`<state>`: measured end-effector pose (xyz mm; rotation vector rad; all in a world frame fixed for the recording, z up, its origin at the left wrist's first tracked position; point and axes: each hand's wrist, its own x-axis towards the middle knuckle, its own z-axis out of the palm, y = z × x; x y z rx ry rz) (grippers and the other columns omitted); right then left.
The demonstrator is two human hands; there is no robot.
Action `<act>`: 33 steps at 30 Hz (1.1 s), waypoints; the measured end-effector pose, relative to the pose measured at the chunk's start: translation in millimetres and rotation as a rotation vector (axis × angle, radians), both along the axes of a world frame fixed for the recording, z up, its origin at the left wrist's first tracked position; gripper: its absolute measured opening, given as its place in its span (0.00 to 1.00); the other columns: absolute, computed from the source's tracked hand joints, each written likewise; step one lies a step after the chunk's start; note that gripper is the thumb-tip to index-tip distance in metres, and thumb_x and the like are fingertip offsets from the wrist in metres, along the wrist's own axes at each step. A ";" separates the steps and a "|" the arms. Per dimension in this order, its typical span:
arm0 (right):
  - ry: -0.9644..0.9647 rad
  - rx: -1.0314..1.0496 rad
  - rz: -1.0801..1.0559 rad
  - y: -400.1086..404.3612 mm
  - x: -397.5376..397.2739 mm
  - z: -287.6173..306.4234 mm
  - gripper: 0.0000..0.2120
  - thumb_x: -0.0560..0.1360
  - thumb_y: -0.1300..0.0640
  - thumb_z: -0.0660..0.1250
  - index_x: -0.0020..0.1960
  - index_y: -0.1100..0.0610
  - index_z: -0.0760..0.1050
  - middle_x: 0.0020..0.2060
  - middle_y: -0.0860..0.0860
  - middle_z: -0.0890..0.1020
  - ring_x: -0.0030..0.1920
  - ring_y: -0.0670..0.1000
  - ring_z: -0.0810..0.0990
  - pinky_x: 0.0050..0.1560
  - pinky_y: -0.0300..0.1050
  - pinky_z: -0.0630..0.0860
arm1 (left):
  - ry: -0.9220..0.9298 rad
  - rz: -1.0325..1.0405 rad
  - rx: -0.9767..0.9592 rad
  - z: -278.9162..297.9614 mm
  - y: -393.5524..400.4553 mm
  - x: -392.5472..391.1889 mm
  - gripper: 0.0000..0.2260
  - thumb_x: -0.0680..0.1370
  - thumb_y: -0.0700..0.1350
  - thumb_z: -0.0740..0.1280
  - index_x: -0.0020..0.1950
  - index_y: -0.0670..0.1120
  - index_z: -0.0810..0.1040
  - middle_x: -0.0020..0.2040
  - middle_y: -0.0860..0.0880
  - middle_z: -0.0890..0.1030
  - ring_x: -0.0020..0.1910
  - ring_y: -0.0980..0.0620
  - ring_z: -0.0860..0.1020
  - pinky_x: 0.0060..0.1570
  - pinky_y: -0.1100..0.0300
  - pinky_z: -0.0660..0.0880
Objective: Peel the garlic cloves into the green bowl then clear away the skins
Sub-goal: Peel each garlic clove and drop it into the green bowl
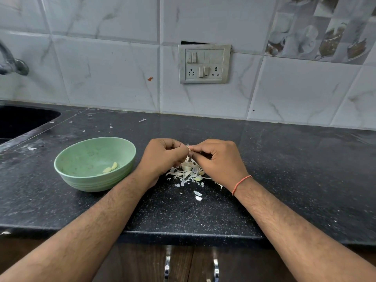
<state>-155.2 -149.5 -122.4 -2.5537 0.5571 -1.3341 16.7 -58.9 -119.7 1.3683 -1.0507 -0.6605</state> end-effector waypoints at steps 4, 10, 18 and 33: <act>0.003 0.046 -0.012 -0.7 -1.6 0.6 0.08 0.76 0.54 0.80 0.55 0.48 0.89 0.44 0.41 0.88 0.44 0.40 0.85 0.46 0.42 0.82 | -0.012 -0.010 -0.002 -0.4 -0.7 -0.4 0.02 0.75 0.40 0.77 0.42 0.44 0.88 0.39 0.43 0.86 0.38 0.52 0.82 0.40 0.57 0.80; 0.016 0.040 -0.003 -1.0 -1.5 0.3 0.07 0.75 0.55 0.80 0.53 0.49 0.90 0.43 0.42 0.88 0.44 0.41 0.85 0.45 0.43 0.82 | -0.014 -0.021 0.004 -0.1 0.0 -0.2 0.02 0.73 0.40 0.76 0.41 0.43 0.87 0.38 0.44 0.85 0.38 0.52 0.81 0.41 0.57 0.80; 0.019 0.073 0.025 -1.1 -2.1 0.4 0.08 0.75 0.57 0.80 0.53 0.50 0.90 0.44 0.41 0.88 0.45 0.39 0.86 0.47 0.40 0.83 | 0.007 -0.049 0.016 -0.2 -0.6 0.8 0.06 0.69 0.44 0.75 0.41 0.42 0.86 0.37 0.45 0.84 0.36 0.53 0.80 0.39 0.60 0.79; 0.015 0.137 0.041 -0.1 -3.1 2.3 0.08 0.75 0.56 0.80 0.53 0.48 0.90 0.42 0.42 0.88 0.44 0.42 0.86 0.46 0.46 0.83 | 0.014 -0.050 0.029 0.4 -0.6 -0.1 0.02 0.76 0.37 0.74 0.43 0.40 0.86 0.37 0.45 0.84 0.38 0.52 0.81 0.38 0.61 0.78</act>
